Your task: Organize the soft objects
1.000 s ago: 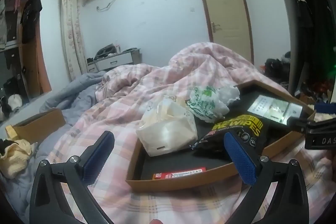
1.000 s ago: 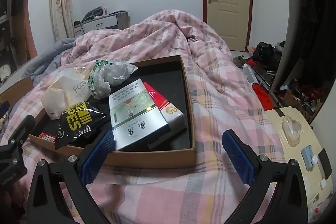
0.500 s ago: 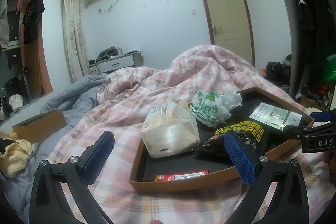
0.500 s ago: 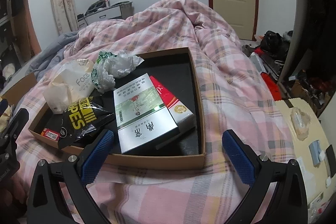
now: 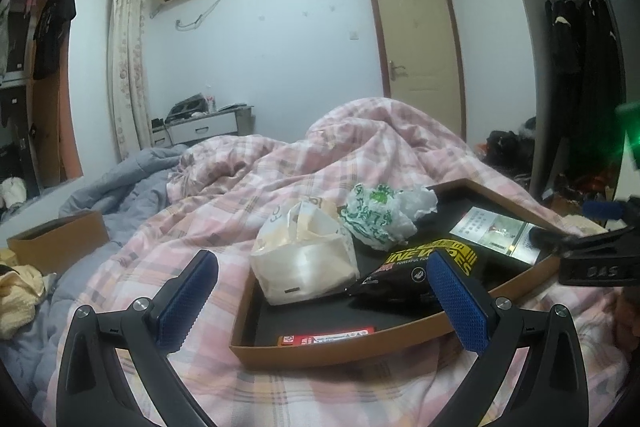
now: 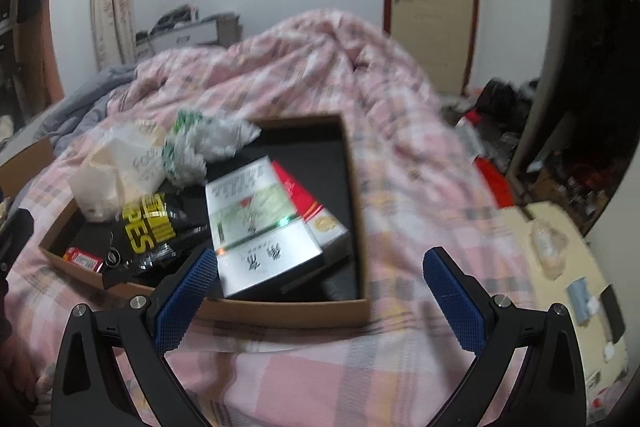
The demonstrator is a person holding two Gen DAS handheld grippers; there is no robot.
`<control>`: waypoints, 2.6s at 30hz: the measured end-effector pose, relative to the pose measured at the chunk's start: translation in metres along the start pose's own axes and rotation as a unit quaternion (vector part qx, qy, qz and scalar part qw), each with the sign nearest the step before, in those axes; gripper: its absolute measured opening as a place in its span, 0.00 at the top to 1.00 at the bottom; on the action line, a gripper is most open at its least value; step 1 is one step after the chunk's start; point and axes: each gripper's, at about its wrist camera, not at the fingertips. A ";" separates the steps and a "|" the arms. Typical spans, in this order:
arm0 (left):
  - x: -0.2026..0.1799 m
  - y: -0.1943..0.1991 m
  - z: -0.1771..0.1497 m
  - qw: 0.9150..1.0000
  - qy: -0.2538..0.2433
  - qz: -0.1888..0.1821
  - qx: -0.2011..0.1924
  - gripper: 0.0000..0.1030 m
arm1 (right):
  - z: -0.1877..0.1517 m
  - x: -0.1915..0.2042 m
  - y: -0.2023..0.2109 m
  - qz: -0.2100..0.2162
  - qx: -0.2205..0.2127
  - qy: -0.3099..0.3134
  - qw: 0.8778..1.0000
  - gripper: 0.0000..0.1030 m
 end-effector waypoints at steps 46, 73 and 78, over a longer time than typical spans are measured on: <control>0.002 -0.016 -0.002 0.999 0.008 -0.025 0.037 0.00 | -0.003 0.000 -0.003 0.042 -0.005 0.018 0.999 0.01; 0.003 -0.015 -0.003 0.999 0.009 -0.026 0.038 0.00 | -0.003 -0.001 -0.005 0.055 0.005 0.017 0.998 0.01; 0.003 -0.016 -0.002 0.999 0.009 -0.026 0.038 0.00 | -0.004 -0.001 -0.004 0.055 0.006 0.017 0.998 0.01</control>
Point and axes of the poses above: each gripper's, at about its wrist camera, not at the fingertips, and y roughly against the way its jaws point, x to its left, z to its top, and after that the axes turned 12 degrees about -y, right-handed
